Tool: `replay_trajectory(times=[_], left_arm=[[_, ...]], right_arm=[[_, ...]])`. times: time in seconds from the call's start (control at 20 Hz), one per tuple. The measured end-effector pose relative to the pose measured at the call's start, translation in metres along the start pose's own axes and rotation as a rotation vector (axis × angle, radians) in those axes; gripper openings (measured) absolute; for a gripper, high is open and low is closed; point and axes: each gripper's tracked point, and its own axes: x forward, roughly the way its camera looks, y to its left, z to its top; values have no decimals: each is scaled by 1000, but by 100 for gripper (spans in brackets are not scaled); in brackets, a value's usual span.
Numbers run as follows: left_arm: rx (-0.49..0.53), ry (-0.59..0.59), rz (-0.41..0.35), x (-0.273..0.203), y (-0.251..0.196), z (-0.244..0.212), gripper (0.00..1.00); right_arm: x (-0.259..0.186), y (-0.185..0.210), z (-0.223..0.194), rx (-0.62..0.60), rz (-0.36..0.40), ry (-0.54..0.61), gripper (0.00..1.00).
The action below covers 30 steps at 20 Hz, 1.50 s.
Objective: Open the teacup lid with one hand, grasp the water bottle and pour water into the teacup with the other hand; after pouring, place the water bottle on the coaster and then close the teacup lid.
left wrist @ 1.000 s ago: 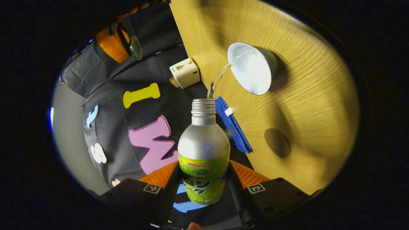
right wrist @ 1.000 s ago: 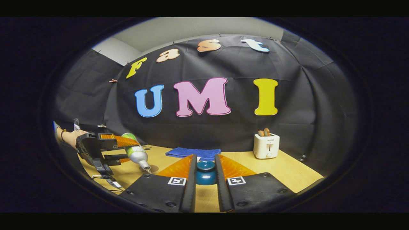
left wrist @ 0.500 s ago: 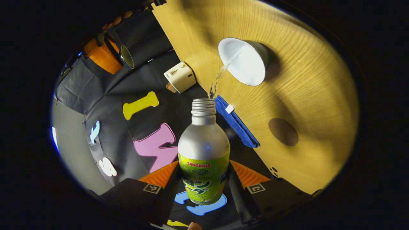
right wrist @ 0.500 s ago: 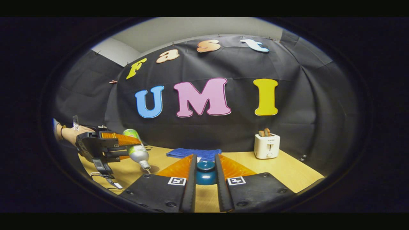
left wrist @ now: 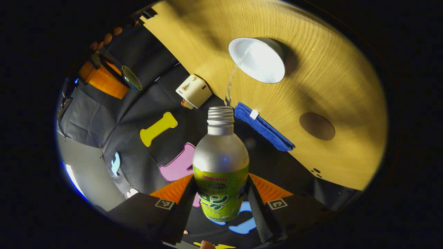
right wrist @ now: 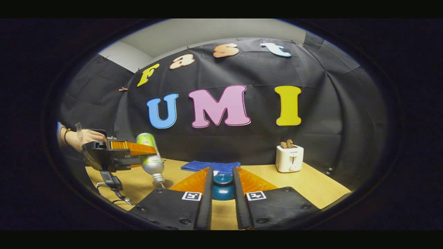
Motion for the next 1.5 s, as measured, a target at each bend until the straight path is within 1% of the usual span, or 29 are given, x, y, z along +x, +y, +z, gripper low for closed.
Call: replay_trajectory(times=[0.15, 0.4, 0.5, 0.55, 0.65, 0.75, 0.8, 0.85, 0.9, 1.0, 1.05, 1.1, 1.15, 1.2, 1.25, 1.35, 1.4, 1.45, 1.5], left_arm=[[43, -2, 5, -1, 4, 2, 82], [57, -10, -9, -2, 0, 7, 82], [23, -13, -22, -3, -4, 7, 82], [-14, -21, -32, -5, -9, 8, 82], [-129, -43, -76, -7, -24, 16, 82], [-301, -69, -119, -13, -42, 31, 82], [-398, -82, -127, -16, -48, 40, 81], [-503, -93, -131, -19, -47, 46, 82], [-615, -99, -129, -22, -45, 52, 81], [-872, -96, -113, -27, -39, 60, 81], [-1014, -92, -112, -29, -33, 64, 81], [-1173, -88, -111, -28, -28, 66, 81], [-1303, -83, -107, -21, -27, 65, 81], [-1451, -83, -105, -17, -22, 67, 81], [-1560, -82, -103, -17, -20, 62, 80], [-1760, -73, -124, -10, -19, 60, 80], [-1848, -71, -121, -7, -19, 58, 80], [-1948, -73, -119, -4, -21, 59, 80], [-2034, -85, -118, -2, -20, 61, 80]], right_arm=[[0, 1, 1, 1, 3, -3, 32], [0, -1, 2, 4, 1, -6, 32], [0, -3, 1, 6, 0, -4, 32], [0, -3, 1, 7, 0, -3, 32], [0, -3, 1, 7, 0, -4, 32], [0, -1, 1, 9, 1, -4, 32], [1, -2, 0, 9, 0, -3, 32], [1, -2, 0, 7, -1, -2, 27], [2, -2, -1, 7, -1, 0, 27], [2, 0, -3, 6, 1, 5, 27], [3, 1, -3, 4, 3, 6, 32], [3, 3, -3, 2, 6, 6, 27], [4, 6, -3, 0, 10, 5, 32], [4, 8, -3, -1, 16, 6, 27], [4, 10, -4, -4, 21, 8, 32], [6, 14, -6, -9, 30, 11, 32], [6, 16, -5, -10, 33, 12, 27], [6, 17, -6, -10, 35, 13, 32], [6, 17, -7, -11, 37, 14, 32]])
